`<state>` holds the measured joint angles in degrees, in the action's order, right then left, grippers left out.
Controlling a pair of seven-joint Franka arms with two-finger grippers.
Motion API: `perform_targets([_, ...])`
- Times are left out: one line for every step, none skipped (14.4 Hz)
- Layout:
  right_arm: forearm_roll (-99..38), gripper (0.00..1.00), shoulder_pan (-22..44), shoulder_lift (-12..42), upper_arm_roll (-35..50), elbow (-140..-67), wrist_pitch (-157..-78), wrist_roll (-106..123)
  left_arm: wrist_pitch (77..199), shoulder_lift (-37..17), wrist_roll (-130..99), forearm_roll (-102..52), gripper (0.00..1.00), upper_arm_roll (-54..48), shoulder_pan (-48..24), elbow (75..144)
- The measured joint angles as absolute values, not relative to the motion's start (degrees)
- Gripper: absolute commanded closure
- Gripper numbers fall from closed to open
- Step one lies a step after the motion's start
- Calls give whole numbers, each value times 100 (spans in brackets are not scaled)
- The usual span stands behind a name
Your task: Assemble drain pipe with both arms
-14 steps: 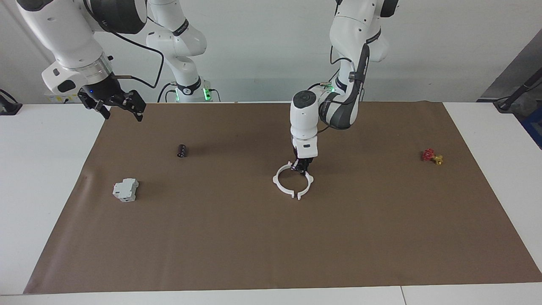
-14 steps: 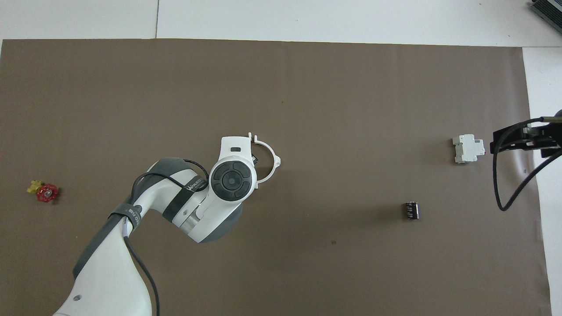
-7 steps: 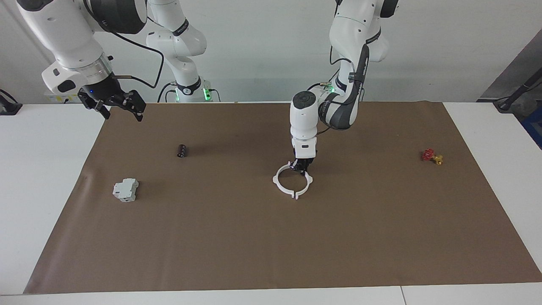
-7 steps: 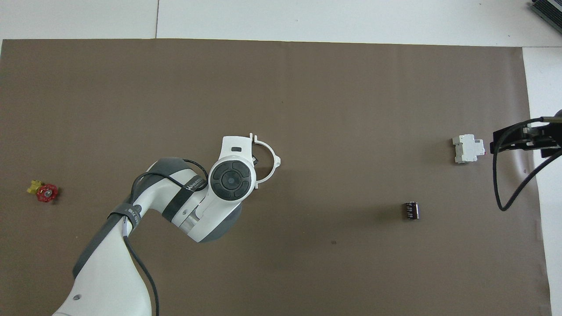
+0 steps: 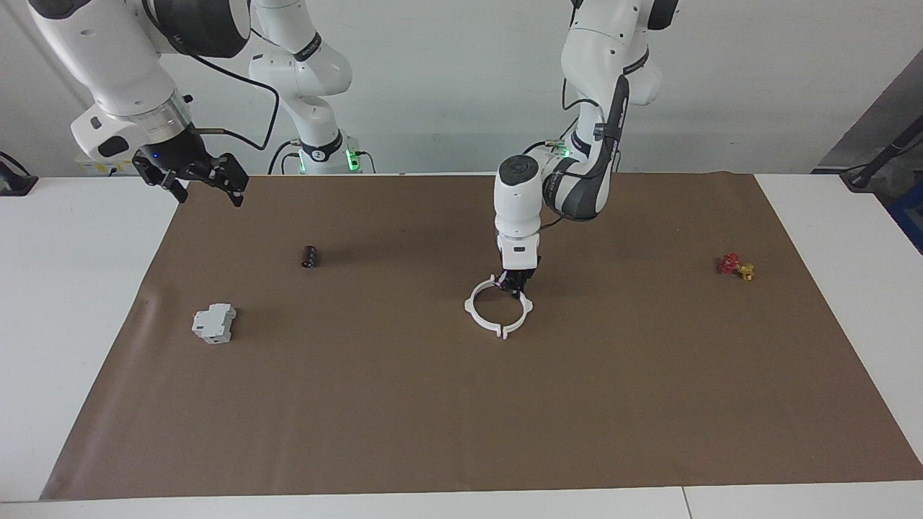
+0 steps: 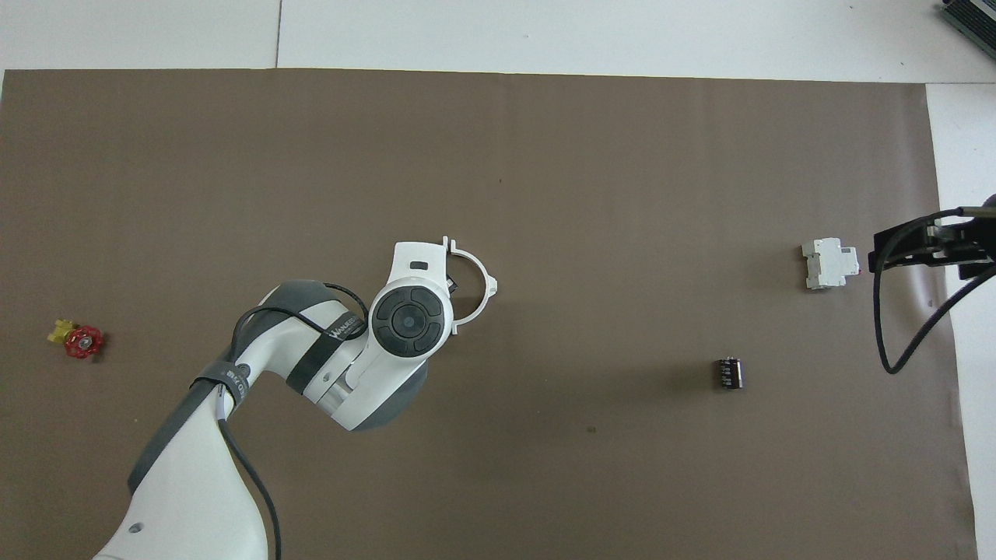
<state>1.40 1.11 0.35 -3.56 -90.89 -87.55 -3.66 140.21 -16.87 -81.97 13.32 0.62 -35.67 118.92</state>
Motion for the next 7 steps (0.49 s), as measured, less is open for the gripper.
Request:
perform_targets([140,0,111,35,-356,-9089,-8755,-365,14036,-1680,-8197,1337,100,63,-3567,11906])
perform_targets([140,0,111,35,-356,-9089,-8755,-365,14049,-1673,-8197,1338,100,63,-3567,11919])
perform_targets([140,0,111,35,-356,-9089,-8755,-365,14058,-1668,-8197,1338,100,62,-3567,11929])
perform_targets([140,0,111,35,-356,-9089,-8755,-365,14064,-1666,-8197,1339,100,62,-3567,11934])
perform_targets([140,0,111,35,-356,-9089,-8755,-366,14068,-1664,-8197,1339,100,63,-3567,11937])
perform_targets([140,0,111,35,-356,-9089,-8755,-365,14069,-1664,-8197,1340,100,62,-3567,11938])
perform_targets([140,0,111,35,-356,-9089,-8755,-366,14070,-1664,-8197,1341,100,63,-3567,11939])
